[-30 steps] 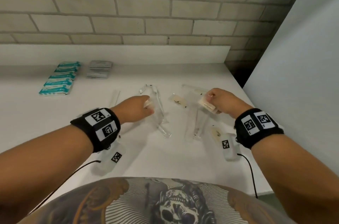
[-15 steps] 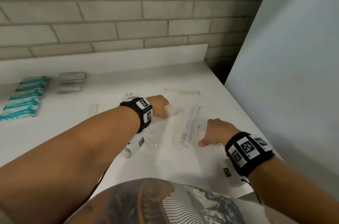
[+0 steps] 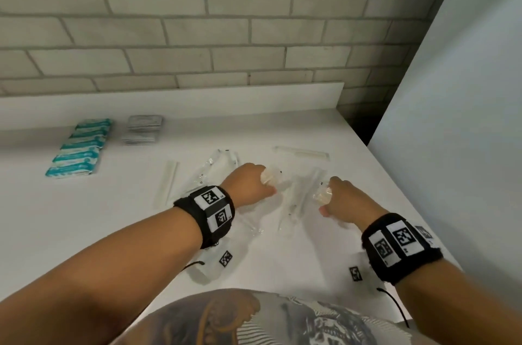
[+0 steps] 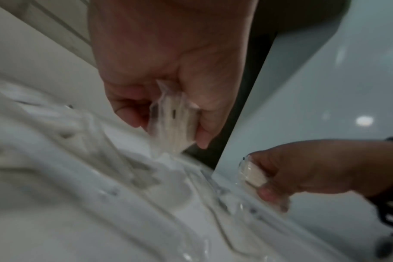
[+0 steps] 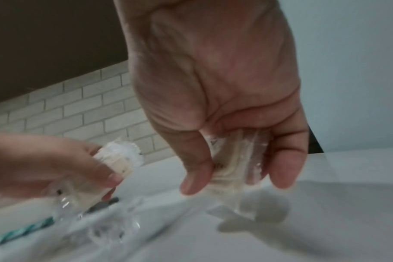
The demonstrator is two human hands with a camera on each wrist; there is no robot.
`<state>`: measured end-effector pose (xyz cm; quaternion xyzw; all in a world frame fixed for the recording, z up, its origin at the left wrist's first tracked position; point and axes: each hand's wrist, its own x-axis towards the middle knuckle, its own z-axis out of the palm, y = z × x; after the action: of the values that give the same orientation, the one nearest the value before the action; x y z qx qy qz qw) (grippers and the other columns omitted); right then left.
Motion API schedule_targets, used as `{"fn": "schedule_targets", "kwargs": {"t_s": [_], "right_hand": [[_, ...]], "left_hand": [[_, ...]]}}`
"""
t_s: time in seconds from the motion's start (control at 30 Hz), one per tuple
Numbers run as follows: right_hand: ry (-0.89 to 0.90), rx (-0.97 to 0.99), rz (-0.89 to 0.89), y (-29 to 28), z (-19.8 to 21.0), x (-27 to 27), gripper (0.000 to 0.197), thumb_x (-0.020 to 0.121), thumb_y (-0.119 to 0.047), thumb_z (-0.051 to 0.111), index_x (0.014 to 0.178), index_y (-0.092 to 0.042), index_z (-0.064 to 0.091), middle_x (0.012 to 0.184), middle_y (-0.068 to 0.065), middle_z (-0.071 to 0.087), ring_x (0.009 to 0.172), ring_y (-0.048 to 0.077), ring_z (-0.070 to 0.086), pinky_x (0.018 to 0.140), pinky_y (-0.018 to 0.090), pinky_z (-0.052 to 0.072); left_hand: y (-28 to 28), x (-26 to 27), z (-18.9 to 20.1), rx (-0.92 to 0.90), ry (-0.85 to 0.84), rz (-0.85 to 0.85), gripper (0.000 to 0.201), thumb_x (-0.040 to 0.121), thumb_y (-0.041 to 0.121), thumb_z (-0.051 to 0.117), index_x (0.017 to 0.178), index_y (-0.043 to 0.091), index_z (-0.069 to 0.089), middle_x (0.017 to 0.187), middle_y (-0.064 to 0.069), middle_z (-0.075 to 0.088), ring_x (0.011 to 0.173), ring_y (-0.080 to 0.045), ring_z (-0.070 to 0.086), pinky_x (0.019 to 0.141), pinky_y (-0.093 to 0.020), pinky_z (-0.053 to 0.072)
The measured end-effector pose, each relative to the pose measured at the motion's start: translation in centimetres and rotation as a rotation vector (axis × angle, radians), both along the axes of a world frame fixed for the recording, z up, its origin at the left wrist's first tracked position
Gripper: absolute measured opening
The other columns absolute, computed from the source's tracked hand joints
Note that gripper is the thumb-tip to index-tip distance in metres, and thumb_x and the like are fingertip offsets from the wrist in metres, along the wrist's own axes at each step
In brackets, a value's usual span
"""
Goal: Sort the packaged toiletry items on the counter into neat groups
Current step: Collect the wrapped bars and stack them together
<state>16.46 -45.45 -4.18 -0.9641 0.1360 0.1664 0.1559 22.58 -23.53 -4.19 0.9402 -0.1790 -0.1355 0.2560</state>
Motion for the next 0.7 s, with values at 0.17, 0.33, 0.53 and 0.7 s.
{"fn": "schedule_targets", "kwargs": {"t_s": [0.17,0.33,0.53,0.7], "right_hand": [[-0.214,0.352,0.01,4.1,2.6,1.7,0.031,0.094,-0.013,0.051,0.125,-0.014,0.047,0.111,0.005,0.054,0.092,0.022,0.054,0.079,0.033,0.048],[-0.263,0.832,0.096,11.6,4.0,2.6,0.016,0.085,-0.008,0.069,0.084,-0.02,0.058,0.082,0.0,0.059,0.077,0.02,0.061,0.067,0.033,0.055],[-0.266,1.143,0.073,20.2,4.7,3.1,0.025,0.077,-0.007,0.078,0.079,-0.013,0.054,0.077,0.007,0.063,0.064,0.018,0.062,0.058,0.032,0.053],[-0.167,1.301,0.167,25.8,5.7,3.0,0.019,0.083,-0.007,0.072,0.073,-0.012,0.057,0.073,0.003,0.064,0.067,0.017,0.062,0.059,0.028,0.053]], "left_hand": [[7.8,0.0,0.3,-0.495,0.186,0.394,0.041,0.085,0.023,0.064,0.12,0.011,0.046,0.11,-0.011,0.065,0.092,-0.023,0.066,0.082,-0.04,0.056],[12.1,-1.9,1.2,-0.937,0.276,0.503,0.025,0.093,0.019,0.057,0.118,0.014,0.053,0.089,-0.01,0.064,0.094,-0.025,0.068,0.082,-0.04,0.056],[15.6,-4.9,2.9,-1.103,0.338,0.382,0.034,0.086,0.027,0.069,0.114,0.012,0.059,0.095,0.0,0.067,0.088,-0.014,0.065,0.078,-0.028,0.05],[21.0,-6.7,4.7,-1.201,0.291,0.446,0.017,0.09,0.01,0.063,0.105,0.016,0.064,0.095,0.001,0.072,0.087,-0.015,0.069,0.072,-0.027,0.056]]}}
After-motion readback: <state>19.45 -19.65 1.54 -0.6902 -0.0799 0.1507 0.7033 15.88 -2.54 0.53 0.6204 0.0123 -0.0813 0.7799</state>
